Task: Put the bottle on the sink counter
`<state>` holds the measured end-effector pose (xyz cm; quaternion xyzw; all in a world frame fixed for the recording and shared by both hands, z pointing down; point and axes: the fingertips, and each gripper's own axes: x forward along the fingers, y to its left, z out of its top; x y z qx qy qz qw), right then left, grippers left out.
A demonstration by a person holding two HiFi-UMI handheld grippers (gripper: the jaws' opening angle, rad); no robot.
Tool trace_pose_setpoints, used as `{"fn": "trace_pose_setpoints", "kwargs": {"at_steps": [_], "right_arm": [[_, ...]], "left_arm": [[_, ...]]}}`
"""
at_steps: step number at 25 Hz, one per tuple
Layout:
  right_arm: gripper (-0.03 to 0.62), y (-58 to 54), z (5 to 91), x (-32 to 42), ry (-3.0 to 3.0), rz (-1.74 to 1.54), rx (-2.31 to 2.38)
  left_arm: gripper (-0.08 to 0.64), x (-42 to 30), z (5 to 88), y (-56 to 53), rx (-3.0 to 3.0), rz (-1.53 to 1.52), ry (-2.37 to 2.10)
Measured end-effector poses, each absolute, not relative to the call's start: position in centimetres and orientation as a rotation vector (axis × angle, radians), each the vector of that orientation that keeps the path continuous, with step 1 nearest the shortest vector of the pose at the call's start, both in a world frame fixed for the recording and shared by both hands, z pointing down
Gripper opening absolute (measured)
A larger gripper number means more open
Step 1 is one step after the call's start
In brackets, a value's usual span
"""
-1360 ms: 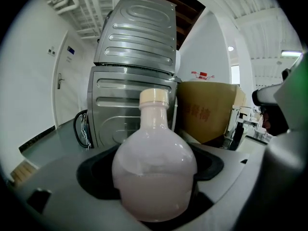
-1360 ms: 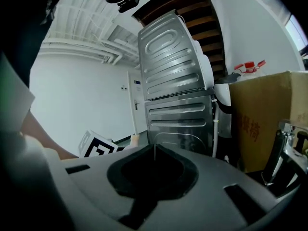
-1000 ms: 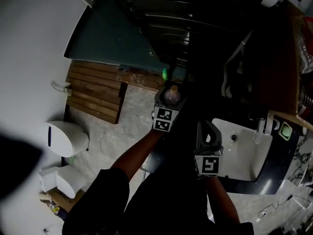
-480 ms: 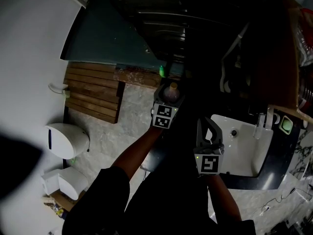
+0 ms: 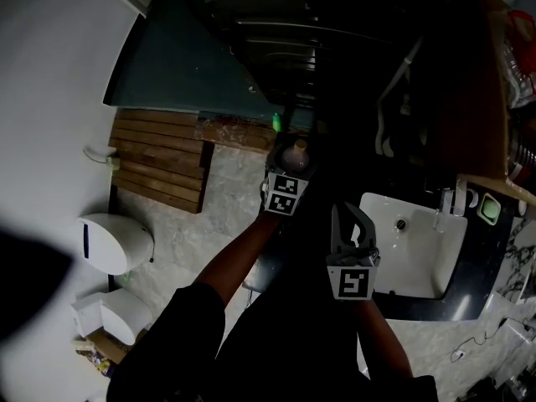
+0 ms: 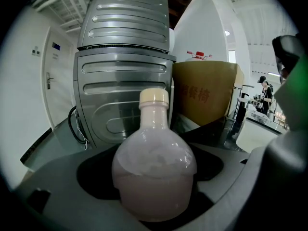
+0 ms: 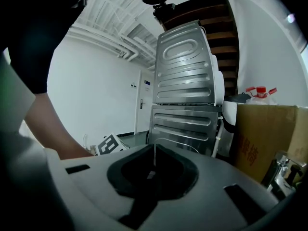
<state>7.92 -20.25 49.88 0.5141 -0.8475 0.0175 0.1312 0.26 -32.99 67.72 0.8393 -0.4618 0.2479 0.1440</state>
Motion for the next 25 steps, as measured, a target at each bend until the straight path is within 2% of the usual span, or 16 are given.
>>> {"fn": "trace_pose_setpoints", "kwargs": {"at_steps": [25], "right_arm": [[0.04,-20.3,50.4,9.1,-2.452,0.182,1.573]], "left_arm": [[0.393,1.1,69.1,-31.9,2.452,0.875,-1.184]]}}
